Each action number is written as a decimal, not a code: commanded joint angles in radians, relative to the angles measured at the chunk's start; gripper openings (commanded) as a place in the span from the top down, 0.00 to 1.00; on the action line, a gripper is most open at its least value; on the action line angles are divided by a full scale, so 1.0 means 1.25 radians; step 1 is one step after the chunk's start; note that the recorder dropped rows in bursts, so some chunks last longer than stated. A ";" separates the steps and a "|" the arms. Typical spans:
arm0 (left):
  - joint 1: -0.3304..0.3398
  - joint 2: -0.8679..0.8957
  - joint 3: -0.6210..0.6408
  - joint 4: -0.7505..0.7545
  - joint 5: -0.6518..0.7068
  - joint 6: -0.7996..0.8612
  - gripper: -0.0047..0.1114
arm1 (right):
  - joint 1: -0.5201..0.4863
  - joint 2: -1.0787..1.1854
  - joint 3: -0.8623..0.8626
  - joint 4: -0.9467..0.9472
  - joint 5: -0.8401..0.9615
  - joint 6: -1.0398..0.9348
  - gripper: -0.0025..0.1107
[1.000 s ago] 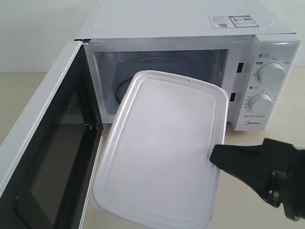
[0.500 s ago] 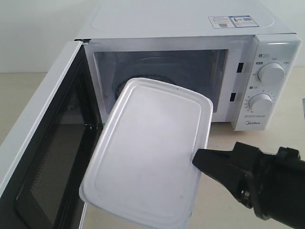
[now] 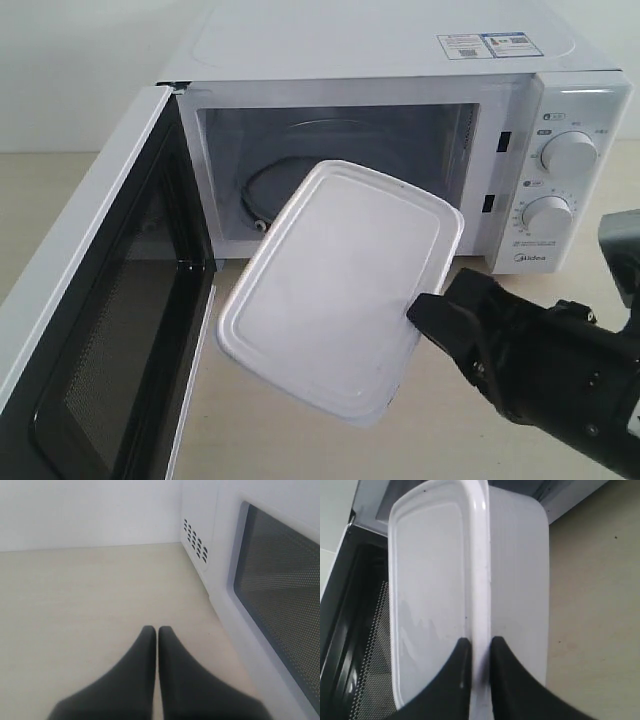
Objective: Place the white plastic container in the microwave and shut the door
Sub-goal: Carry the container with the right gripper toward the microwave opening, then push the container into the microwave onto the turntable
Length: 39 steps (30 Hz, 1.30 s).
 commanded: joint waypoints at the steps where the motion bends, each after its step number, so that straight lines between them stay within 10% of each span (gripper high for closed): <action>1: 0.002 -0.001 0.003 0.001 -0.003 0.003 0.93 | 0.002 0.066 -0.004 0.026 -0.092 0.010 0.98; 39: 0.002 -0.001 0.003 0.001 -0.003 0.003 0.93 | -0.081 0.579 -0.507 0.374 -0.200 -0.037 0.98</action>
